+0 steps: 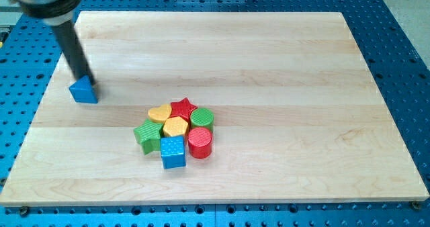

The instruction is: Move the triangle into the green star

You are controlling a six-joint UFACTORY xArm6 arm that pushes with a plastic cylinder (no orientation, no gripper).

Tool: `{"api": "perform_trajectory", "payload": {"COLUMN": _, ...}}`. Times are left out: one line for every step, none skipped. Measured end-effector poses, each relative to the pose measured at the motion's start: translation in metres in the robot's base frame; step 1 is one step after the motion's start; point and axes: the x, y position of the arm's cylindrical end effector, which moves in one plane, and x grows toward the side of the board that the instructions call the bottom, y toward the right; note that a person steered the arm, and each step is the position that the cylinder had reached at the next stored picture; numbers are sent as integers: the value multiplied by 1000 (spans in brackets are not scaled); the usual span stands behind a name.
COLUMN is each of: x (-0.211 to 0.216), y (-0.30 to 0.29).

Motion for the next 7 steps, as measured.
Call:
{"api": "perform_trajectory", "payload": {"x": 69, "y": 15}}
{"api": "perform_trajectory", "payload": {"x": 46, "y": -14}}
{"api": "perform_trajectory", "payload": {"x": 13, "y": -39}}
{"api": "perform_trajectory", "payload": {"x": 8, "y": 31}}
{"api": "perform_trajectory", "payload": {"x": 28, "y": 65}}
{"api": "perform_trajectory", "payload": {"x": 82, "y": 67}}
{"api": "perform_trajectory", "payload": {"x": 100, "y": 53}}
